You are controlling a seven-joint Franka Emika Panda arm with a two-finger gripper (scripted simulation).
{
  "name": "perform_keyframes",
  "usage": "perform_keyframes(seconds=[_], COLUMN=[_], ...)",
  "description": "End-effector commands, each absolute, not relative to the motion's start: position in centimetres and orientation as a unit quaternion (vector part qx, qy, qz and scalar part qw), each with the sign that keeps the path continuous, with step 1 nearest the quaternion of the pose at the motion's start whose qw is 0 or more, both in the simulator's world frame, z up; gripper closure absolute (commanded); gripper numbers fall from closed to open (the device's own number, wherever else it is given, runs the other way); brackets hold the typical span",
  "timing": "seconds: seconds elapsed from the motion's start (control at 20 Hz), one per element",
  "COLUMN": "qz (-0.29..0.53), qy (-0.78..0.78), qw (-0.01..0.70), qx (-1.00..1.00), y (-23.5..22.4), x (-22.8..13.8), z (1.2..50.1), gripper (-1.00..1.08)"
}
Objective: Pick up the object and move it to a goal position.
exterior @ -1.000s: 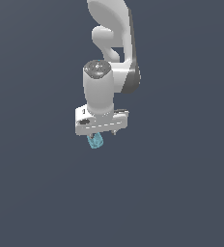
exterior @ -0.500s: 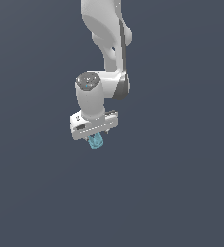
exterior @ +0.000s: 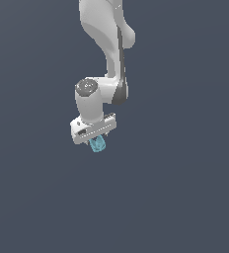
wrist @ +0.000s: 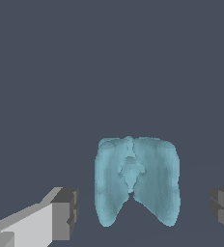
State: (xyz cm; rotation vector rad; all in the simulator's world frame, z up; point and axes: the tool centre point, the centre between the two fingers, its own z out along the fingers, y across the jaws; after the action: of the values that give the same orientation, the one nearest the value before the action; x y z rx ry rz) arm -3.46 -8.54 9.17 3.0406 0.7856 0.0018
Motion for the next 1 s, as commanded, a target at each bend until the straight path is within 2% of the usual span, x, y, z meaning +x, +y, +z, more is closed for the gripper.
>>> perform_keyframes(seconds=[0.0,0.35,0.95], qz=[0.0,0.0,0.0], qy=[0.256,0.255,0.257], qw=[0.0,0.0,0.0], qx=[0.967,0.967,0.966], y=[-8.7,-8.7,-8.7], x=[-3.6,-3.6,-3.7], z=[9.0,8.4,4.0], gripper=[-0.92,-0.92,-0.92])
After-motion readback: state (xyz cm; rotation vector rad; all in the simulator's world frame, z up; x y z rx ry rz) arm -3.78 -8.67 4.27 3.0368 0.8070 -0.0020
